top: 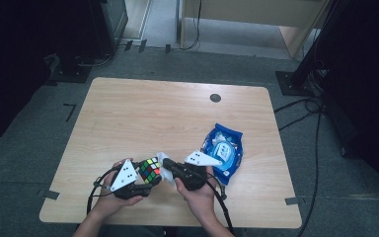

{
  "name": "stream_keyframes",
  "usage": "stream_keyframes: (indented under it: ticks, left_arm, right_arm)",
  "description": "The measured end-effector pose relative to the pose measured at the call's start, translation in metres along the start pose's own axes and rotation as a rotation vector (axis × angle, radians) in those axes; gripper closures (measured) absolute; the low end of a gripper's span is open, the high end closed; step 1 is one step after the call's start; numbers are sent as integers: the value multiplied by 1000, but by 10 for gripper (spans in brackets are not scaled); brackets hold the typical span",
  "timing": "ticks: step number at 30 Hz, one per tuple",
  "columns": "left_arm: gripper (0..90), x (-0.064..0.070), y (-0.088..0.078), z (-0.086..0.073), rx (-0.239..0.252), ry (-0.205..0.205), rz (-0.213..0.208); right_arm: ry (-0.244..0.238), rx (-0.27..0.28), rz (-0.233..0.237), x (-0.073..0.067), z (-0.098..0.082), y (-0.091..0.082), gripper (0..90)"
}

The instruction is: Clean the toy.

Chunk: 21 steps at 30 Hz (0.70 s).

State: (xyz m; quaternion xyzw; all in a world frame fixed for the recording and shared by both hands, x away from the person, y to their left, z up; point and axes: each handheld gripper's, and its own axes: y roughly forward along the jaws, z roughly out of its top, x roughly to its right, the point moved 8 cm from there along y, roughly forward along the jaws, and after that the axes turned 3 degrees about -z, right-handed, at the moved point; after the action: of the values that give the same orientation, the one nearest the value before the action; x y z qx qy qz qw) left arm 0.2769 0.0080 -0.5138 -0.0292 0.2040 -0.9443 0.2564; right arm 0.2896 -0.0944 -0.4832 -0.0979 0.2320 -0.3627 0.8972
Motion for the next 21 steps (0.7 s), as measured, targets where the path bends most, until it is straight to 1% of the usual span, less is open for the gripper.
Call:
stream_keyframes:
  ticks: [2, 3, 5, 7, 9, 11, 13, 15, 16, 17, 18, 19, 20, 21]
  left_arm:
    - [339, 5, 4, -1, -13, 15, 1]
    - [339, 5, 6, -1, -18, 20, 9]
    - [339, 2, 5, -1, -20, 13, 24]
    - [339, -3, 1, -1, -9, -4, 33]
    - [339, -9, -3, 0, 1, -19, 47]
    - [339, -15, -7, 0, 12, -32, 58]
    - [339, -18, -11, 1, 22, -39, 66]
    - [339, -21, -14, 3, 38, -50, 65]
    - [339, -21, -15, 3, 43, -51, 64]
    - [339, -21, -15, 4, 43, -49, 69]
    - [339, -22, -15, 4, 40, -46, 72]
    - [339, -22, -15, 3, 35, -43, 75]
    - [339, -22, -14, 2, 30, -43, 77]
    - [339, -22, -13, 1, 26, -41, 80]
  right_arm:
    - [-1, 9, 15, -6, 1, 0, 884]
    - [-2, 12, 29, -9, 2, 0, 884]
    - [-22, 18, 49, -16, 3, -2, 884]
    - [-42, 22, 71, -22, 4, -4, 884]
    - [-47, 20, 72, -22, 3, -5, 883]
    - [-33, 15, 61, -17, 2, -5, 883]
    - [-25, 6, 34, -9, 0, -4, 883]
    - [-10, -12, -17, 7, -4, -3, 883]
    - [-12, -25, -60, 17, -7, -3, 883]
    - [-21, -31, -91, 23, -9, -3, 882]
    - [-40, -42, -136, 31, -11, -3, 880]
    - [-49, -52, -170, 37, -13, -3, 877]
    - [-55, -55, -199, 43, -14, -4, 872]
    - [-40, -54, -215, 48, -14, -5, 858]
